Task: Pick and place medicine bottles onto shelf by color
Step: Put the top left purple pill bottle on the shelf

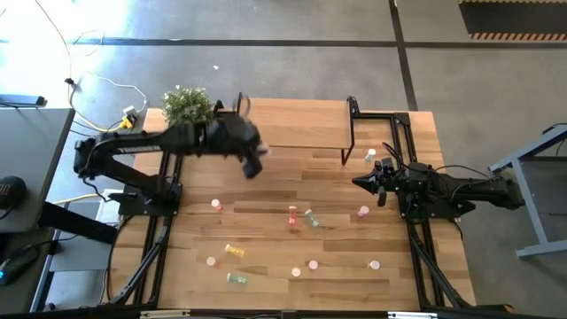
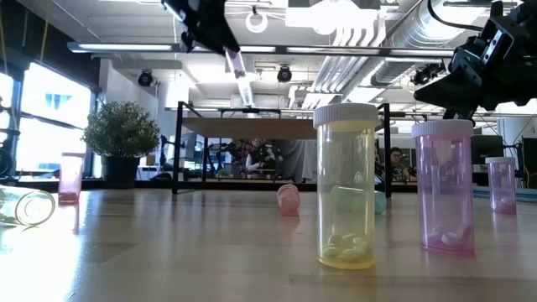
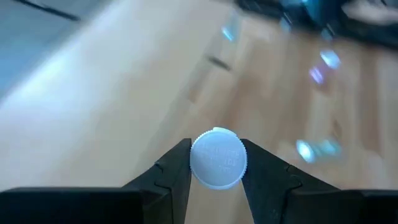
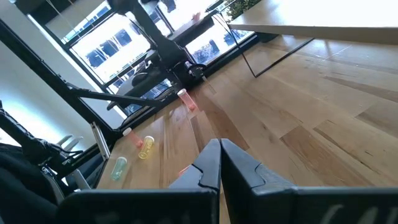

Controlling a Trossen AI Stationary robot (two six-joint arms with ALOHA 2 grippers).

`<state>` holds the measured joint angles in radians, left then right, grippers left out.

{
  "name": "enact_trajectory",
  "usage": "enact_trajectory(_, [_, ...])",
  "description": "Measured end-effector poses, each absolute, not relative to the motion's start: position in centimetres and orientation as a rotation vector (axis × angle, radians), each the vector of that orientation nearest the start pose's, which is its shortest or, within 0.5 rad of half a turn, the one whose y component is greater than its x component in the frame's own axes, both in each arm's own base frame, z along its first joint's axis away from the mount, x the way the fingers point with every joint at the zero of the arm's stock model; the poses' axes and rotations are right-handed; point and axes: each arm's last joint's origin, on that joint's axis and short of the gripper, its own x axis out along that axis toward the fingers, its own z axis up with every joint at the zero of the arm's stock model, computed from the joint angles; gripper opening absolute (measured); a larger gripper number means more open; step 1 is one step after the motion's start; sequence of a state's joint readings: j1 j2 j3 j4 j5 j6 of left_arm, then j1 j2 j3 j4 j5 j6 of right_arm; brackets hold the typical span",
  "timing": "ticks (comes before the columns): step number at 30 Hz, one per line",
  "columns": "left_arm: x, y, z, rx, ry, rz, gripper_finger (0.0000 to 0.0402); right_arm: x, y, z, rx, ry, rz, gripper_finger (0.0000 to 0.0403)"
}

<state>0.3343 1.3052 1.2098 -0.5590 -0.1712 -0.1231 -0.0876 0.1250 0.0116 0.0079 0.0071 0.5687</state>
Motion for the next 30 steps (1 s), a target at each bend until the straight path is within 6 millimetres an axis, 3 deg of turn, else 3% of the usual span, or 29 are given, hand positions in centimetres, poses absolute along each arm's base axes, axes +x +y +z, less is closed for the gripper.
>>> enact_trajectory(6, [24.2,13.8,36.8,-0.128,0.553,0.689,0.0115,10.4,-0.9,15.8,0.572,0.076,-0.123,0.0])
enact_trajectory(12, [23.0,18.8,37.7,-0.137,0.544,0.844,0.0115,10.4,-0.9,15.8,0.572,0.076,-0.122,0.0])
enact_trajectory(17, [23.0,21.5,37.0,-0.239,0.601,0.864,0.0115,10.4,-0.9,15.8,0.572,0.076,-0.122,0.0])
enact_trajectory(23, [23.7,22.7,34.9,-0.32,0.775,0.854,0.0115,10.4,-0.9,15.8,0.572,0.076,-0.122,0.0])
enact_trajectory(30, [24.7,23.7,33.2,-0.346,0.839,0.858,0.0115,10.4,-0.9,15.8,0.572,0.076,-0.123,0.0])
